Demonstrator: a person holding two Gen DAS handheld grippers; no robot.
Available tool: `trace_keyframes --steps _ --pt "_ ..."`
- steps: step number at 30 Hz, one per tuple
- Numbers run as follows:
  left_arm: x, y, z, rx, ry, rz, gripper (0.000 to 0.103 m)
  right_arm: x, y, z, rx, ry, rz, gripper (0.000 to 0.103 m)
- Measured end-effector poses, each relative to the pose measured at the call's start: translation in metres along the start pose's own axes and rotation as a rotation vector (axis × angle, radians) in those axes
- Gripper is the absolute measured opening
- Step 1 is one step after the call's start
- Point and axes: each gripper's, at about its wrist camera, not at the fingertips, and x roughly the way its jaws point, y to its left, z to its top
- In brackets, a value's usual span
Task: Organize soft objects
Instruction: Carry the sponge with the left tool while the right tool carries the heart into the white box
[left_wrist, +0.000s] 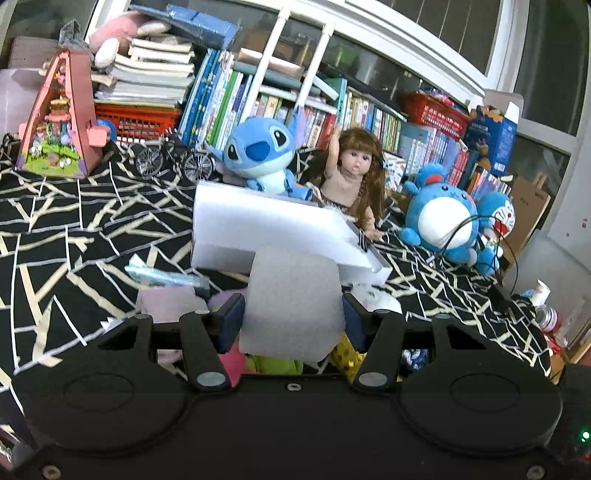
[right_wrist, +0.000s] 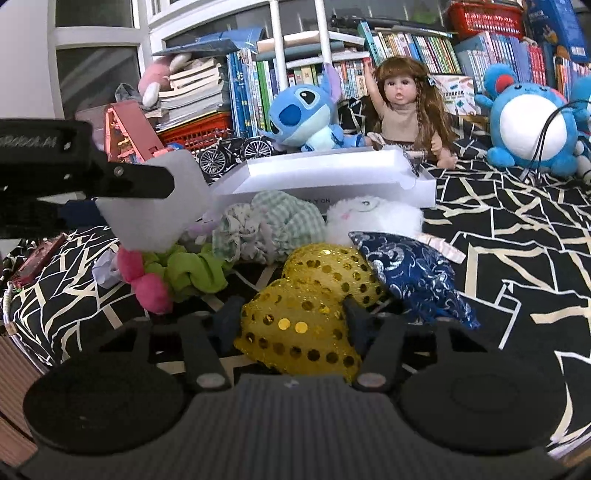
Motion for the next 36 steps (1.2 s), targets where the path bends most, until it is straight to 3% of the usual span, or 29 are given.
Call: trace_keyframes --steps 10,22,27,33,36 --pt "0.003 0.006 0.027 0.023 -0.066 0.022 0.054 -0.019 0.011 0.019 -0.045 -0.087 0.061 0.054" --pt "0.036 0.011 0.087 0.071 -0.095 0.033 0.054 -0.023 -0.018 0.085 -0.026 -0.196 0.050 0.053" --pt "0.065 0.013 0.114 0.050 -0.040 -0.015 0.054 -0.006 -0.033 0.123 -0.018 -0.202 0.054 0.053" --pt "0.117 0.025 0.143 -0.058 0.069 -0.075 0.054 0.041 -0.059 0.159 0.050 -0.152 0.104 0.053" --pt "0.148 0.030 0.147 -0.085 0.118 -0.058 0.054 0.072 -0.066 0.166 0.059 -0.104 0.106 0.054"
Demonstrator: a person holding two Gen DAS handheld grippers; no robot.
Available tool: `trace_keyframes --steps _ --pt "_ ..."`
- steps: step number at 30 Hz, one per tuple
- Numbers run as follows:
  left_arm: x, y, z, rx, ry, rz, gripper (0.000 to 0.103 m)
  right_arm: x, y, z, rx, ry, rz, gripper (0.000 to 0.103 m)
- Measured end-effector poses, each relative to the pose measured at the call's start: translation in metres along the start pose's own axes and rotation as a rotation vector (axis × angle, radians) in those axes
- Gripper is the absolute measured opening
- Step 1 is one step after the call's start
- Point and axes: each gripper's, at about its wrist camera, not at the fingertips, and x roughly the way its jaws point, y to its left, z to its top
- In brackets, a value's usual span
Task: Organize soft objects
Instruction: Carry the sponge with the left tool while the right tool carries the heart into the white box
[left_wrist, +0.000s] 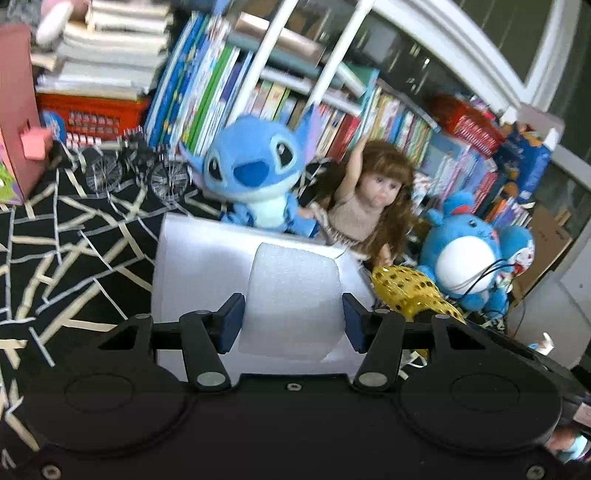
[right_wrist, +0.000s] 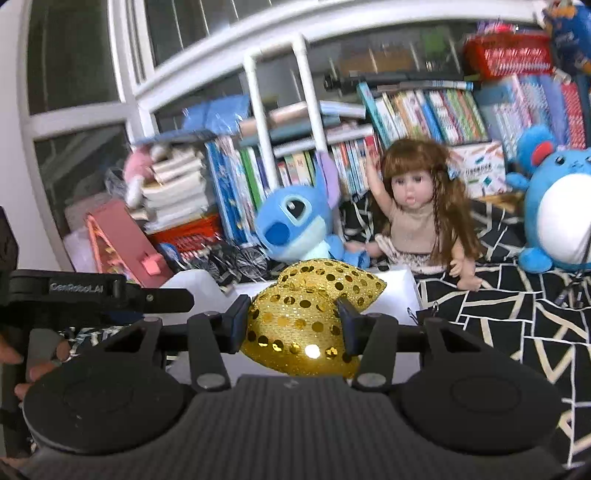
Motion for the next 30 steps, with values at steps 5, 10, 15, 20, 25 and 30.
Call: trace_keyframes --steps 5,10,15,20,25,30 --pt "0.052 0.008 0.001 -0.060 0.104 0.001 0.054 0.049 -0.022 -0.003 0.076 0.117 -0.033 0.054" --pt "0.086 0.010 -0.005 -0.102 0.141 0.001 0.054 0.078 -0.037 -0.013 0.132 0.186 -0.039 0.054" --pt "0.108 0.006 -0.007 -0.104 0.138 -0.019 0.054 0.091 -0.043 -0.021 0.149 0.211 -0.046 0.054" --pt "0.124 0.005 -0.013 -0.112 0.158 -0.001 0.054 0.100 -0.046 -0.026 0.151 0.223 -0.047 0.055" --pt "0.133 0.005 -0.019 -0.114 0.178 0.008 0.054 0.106 -0.048 -0.033 0.139 0.242 -0.046 0.055" --pt "0.138 0.006 -0.022 -0.109 0.182 0.011 0.054 0.110 -0.048 -0.035 0.137 0.255 -0.039 0.055"
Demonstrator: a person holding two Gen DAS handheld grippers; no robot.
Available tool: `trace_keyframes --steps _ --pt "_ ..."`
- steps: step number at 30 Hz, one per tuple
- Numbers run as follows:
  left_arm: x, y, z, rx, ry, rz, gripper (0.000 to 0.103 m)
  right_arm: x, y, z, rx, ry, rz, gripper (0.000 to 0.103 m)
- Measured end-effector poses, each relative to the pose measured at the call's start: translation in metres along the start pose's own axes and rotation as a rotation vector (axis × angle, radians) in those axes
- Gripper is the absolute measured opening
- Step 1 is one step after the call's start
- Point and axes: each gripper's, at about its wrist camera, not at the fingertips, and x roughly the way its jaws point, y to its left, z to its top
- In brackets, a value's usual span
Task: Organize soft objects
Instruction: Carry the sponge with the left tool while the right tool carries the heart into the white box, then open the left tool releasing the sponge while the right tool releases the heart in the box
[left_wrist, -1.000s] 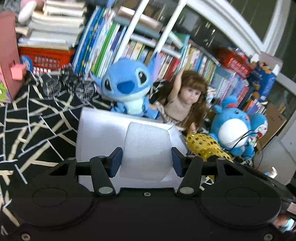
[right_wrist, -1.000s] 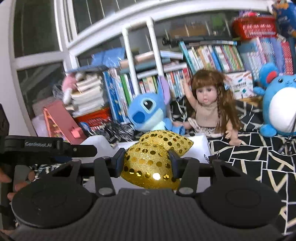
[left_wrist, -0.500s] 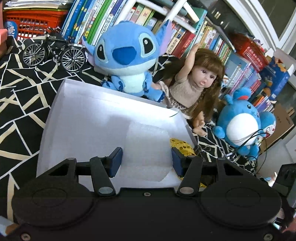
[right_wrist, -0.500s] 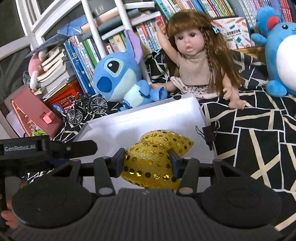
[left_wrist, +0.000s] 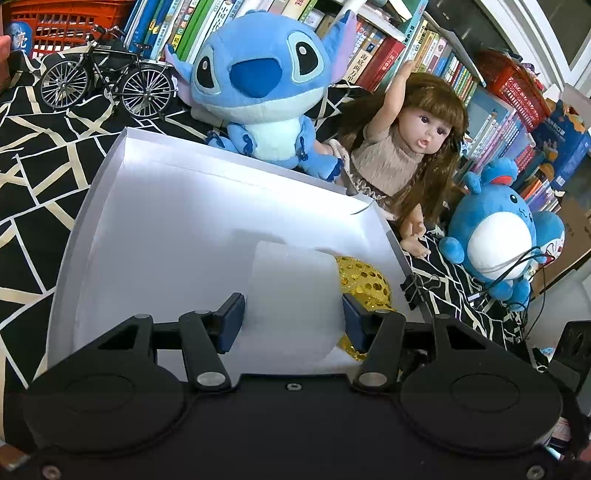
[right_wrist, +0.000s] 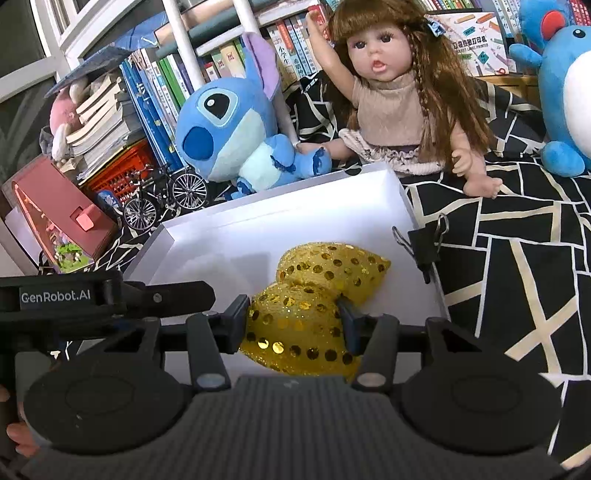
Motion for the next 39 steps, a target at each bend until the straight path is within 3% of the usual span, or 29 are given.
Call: trace_keyframes --steps 11,16,18,25,39 --pt "0.005 -0.003 -0.001 0.003 -0.001 -0.006 0.055 0.005 -0.001 -0.002 0.003 0.029 0.011 0.055" --pt "0.008 -0.006 -0.001 -0.006 0.003 -0.013 0.054 0.004 0.000 -0.002 -0.001 0.025 0.014 0.063" --pt "0.008 -0.008 -0.001 -0.002 0.006 -0.006 0.056 0.003 -0.001 -0.002 0.001 0.020 0.016 0.072" --pt "-0.002 -0.010 0.001 -0.001 0.000 -0.029 0.074 -0.009 0.002 0.000 -0.019 -0.011 0.034 0.085" --pt "-0.053 -0.027 -0.011 0.113 -0.096 -0.050 0.085 -0.054 0.016 -0.003 -0.124 -0.097 0.041 0.091"
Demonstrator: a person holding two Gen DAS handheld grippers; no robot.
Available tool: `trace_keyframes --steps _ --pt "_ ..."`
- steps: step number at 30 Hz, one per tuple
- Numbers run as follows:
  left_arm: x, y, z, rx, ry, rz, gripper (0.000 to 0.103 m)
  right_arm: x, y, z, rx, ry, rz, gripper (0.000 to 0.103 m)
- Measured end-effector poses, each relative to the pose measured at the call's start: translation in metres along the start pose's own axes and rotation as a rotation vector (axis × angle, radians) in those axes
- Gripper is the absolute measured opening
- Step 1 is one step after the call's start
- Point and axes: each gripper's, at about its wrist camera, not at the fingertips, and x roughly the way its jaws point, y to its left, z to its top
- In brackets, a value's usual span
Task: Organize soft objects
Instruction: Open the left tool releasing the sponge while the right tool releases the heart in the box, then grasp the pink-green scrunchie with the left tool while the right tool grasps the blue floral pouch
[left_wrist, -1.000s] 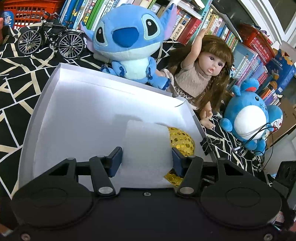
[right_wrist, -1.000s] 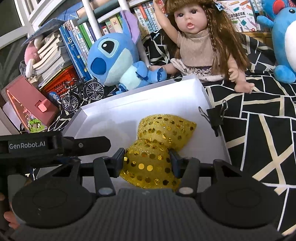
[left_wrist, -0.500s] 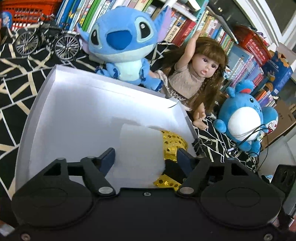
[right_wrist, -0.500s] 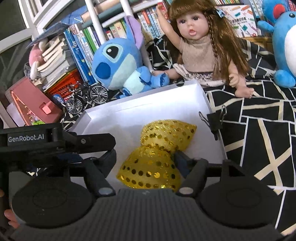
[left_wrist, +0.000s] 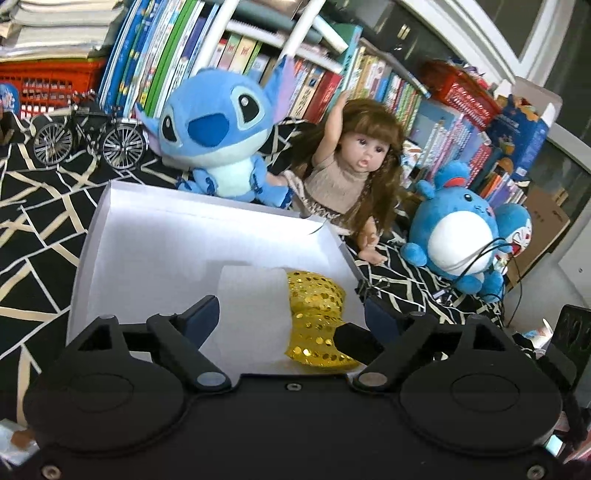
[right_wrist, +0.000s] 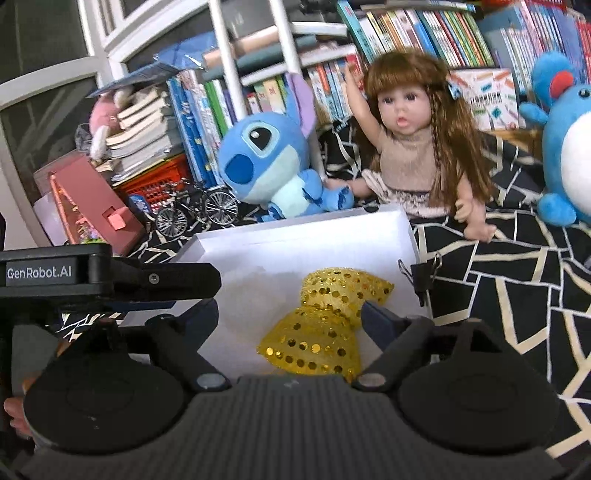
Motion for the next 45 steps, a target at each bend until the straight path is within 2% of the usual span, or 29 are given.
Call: trace_keyframes --steps 10,20,29,37,45 --pt "-0.051 -0.002 -0.024 0.058 -0.084 -0.008 0.090 -0.044 0.017 -0.018 -0.084 -0.083 -0.016 0.094" --pt "-0.094 0.004 -0.068 0.113 -0.130 0.009 0.092 -0.081 0.031 -0.050 -0.150 -0.144 -0.037 0.102" --pt "-0.128 0.010 -0.113 0.155 -0.202 0.051 0.094 -0.098 0.043 -0.081 -0.200 -0.168 -0.064 0.103" --pt "-0.146 0.018 -0.143 0.172 -0.234 0.091 0.096 -0.109 0.053 -0.104 -0.250 -0.179 -0.098 0.103" --pt "-0.158 0.020 -0.173 0.239 -0.261 0.142 0.097 -0.113 0.055 -0.127 -0.237 -0.157 -0.122 0.103"
